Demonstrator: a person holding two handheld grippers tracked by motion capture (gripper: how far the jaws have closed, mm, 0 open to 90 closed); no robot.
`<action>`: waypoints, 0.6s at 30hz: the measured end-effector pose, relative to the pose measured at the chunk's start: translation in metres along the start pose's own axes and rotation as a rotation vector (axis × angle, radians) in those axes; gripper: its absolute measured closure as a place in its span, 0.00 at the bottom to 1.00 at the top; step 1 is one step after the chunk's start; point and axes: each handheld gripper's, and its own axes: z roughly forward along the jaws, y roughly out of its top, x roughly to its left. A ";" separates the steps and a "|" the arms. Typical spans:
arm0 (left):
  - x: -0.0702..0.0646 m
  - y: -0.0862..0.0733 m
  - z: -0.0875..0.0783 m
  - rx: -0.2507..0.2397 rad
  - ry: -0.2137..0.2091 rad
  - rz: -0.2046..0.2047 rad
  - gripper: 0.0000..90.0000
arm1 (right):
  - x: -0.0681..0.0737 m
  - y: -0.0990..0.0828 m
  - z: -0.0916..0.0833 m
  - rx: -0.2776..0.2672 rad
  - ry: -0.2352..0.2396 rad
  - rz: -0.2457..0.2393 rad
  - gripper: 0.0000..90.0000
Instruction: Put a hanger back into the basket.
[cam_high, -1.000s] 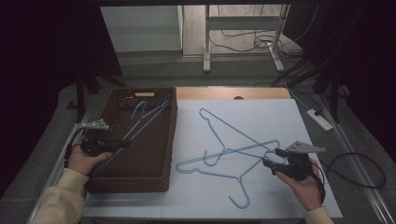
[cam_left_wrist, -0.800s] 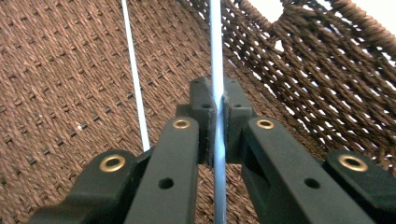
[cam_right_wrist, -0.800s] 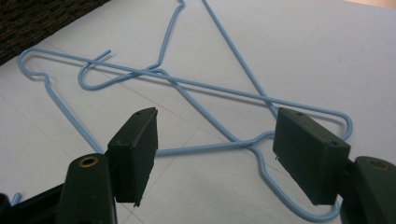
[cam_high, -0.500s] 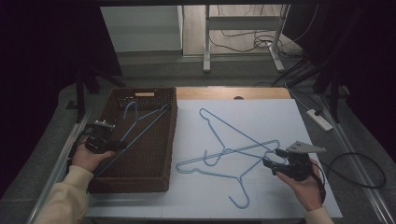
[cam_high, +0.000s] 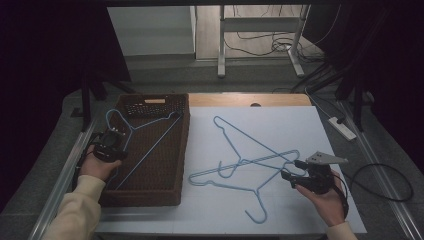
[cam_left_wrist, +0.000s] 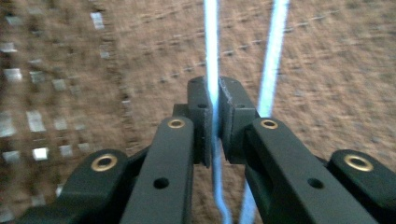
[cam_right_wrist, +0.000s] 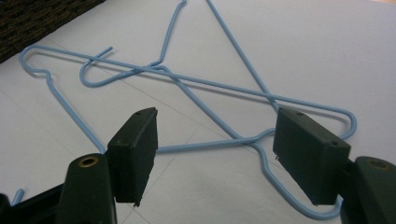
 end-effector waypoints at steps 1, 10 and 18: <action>0.000 0.001 0.001 -0.003 -0.009 0.000 0.91 | 0.000 0.000 0.000 0.001 0.001 -0.001 0.35; -0.003 -0.002 -0.010 -0.088 0.007 -0.017 0.51 | 0.000 0.000 -0.001 0.002 0.001 0.001 0.35; -0.014 -0.010 -0.045 -0.296 -0.095 0.014 0.37 | 0.001 0.000 -0.001 0.000 0.001 0.001 0.35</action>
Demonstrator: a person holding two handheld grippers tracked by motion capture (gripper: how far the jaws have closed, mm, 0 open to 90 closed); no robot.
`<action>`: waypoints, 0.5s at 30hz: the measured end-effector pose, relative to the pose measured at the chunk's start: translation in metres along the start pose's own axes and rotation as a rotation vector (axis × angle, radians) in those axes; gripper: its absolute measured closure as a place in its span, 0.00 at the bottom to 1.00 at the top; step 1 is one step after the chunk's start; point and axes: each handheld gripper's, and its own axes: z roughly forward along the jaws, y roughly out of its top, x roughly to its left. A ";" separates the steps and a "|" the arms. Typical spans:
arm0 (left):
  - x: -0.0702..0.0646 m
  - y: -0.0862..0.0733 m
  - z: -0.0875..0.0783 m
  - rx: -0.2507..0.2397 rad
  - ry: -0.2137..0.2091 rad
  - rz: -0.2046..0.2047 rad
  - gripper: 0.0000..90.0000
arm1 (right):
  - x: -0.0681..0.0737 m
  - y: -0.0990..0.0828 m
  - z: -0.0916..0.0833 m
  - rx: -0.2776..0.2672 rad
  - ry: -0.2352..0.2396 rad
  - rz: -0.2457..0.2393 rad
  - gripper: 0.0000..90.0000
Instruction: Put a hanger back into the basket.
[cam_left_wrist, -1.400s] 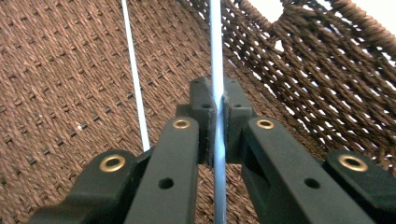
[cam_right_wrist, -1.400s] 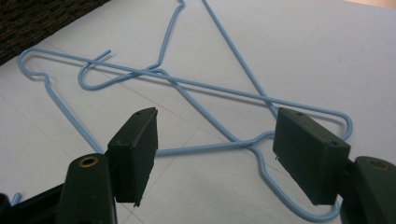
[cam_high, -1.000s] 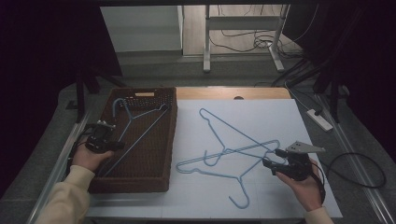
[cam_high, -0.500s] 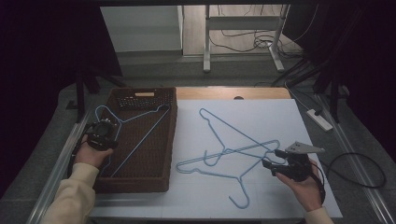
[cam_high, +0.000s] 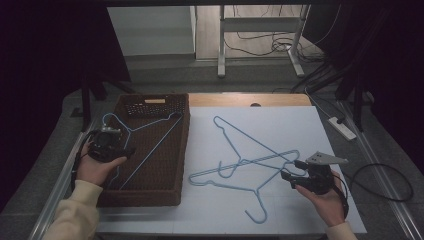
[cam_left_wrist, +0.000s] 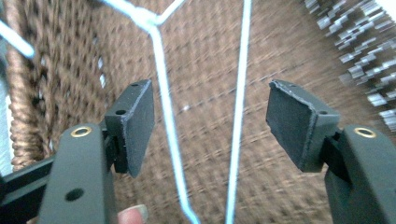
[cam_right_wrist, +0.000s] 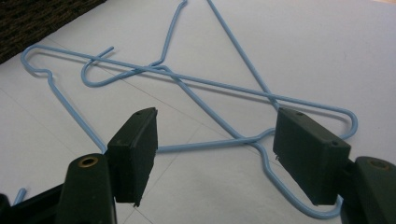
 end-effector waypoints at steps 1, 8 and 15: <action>-0.002 0.000 -0.004 -0.028 -0.012 0.007 0.36 | 0.000 0.000 0.000 -0.001 0.000 -0.001 0.35; -0.020 -0.003 -0.024 -0.170 -0.176 0.031 0.35 | 0.000 0.000 -0.001 -0.006 0.003 0.001 0.35; -0.046 -0.006 -0.028 -0.240 -0.257 0.098 0.35 | 0.000 0.000 -0.001 -0.003 0.003 -0.001 0.35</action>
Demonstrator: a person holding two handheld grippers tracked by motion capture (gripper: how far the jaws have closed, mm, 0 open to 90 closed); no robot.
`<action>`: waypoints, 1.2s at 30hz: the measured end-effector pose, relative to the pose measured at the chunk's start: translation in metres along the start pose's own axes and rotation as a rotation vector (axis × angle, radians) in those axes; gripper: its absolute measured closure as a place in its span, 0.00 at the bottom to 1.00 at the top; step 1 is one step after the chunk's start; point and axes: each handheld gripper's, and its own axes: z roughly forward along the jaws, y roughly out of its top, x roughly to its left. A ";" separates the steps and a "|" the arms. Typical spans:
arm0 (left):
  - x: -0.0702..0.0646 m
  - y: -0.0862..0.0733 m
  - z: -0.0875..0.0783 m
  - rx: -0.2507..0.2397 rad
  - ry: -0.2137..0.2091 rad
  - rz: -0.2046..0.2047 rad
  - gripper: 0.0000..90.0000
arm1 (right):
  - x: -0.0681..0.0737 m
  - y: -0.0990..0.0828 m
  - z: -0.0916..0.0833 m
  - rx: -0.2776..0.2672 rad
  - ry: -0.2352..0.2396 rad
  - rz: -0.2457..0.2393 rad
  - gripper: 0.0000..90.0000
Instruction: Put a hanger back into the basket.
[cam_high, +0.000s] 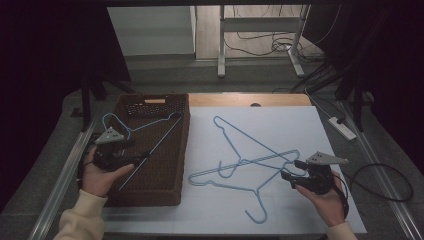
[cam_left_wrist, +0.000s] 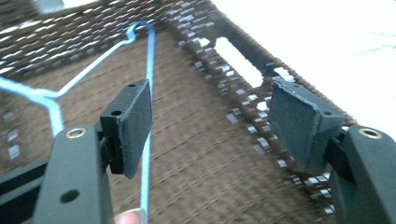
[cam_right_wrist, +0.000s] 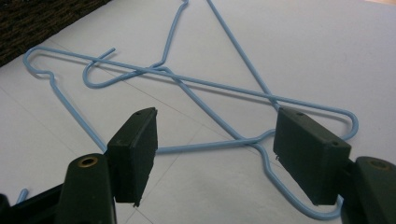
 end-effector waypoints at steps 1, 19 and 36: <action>-0.004 0.000 0.001 -0.007 -0.013 0.014 0.35 | 0.000 0.000 0.000 0.000 0.000 0.001 0.35; -0.035 -0.015 0.002 -0.085 -0.117 0.063 0.35 | -0.001 -0.002 -0.003 -0.015 0.011 -0.011 0.34; -0.050 -0.022 0.011 -0.080 -0.146 0.088 0.35 | 0.001 -0.008 -0.001 -0.002 0.024 -0.020 0.35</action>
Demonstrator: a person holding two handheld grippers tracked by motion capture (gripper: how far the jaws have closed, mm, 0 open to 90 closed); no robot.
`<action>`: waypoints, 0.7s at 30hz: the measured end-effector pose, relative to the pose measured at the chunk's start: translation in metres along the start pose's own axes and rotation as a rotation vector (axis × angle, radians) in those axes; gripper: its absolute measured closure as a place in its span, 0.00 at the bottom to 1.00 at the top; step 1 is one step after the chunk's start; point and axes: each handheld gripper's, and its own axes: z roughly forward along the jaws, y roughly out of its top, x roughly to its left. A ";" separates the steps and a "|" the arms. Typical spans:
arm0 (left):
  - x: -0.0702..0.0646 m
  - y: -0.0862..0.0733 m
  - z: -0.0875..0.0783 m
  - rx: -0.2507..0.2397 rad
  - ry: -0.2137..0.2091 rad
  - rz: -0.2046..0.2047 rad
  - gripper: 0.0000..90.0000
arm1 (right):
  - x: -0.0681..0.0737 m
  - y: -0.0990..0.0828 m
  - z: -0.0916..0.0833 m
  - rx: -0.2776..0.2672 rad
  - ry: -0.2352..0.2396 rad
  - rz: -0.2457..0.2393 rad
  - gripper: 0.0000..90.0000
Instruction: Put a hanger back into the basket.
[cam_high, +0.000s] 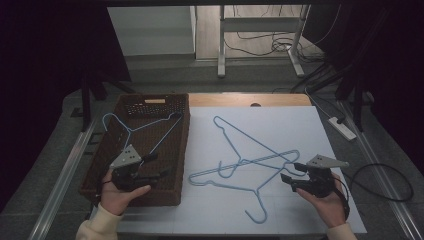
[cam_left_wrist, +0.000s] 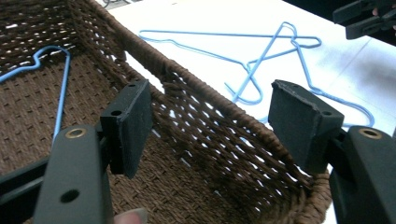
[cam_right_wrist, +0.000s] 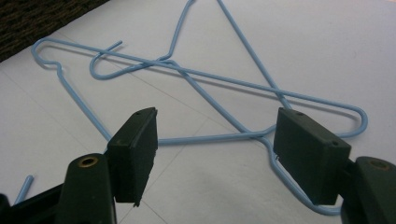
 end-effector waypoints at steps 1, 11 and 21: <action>-0.001 0.000 0.000 0.002 -0.004 0.003 0.35 | 0.002 0.001 0.000 0.003 0.004 -0.010 0.35; -0.012 0.000 -0.002 -0.005 -0.023 0.025 0.35 | 0.011 0.003 0.002 0.031 0.004 -0.060 0.35; -0.020 0.000 0.000 0.004 -0.036 0.045 0.35 | 0.012 0.002 0.004 0.053 0.008 -0.072 0.35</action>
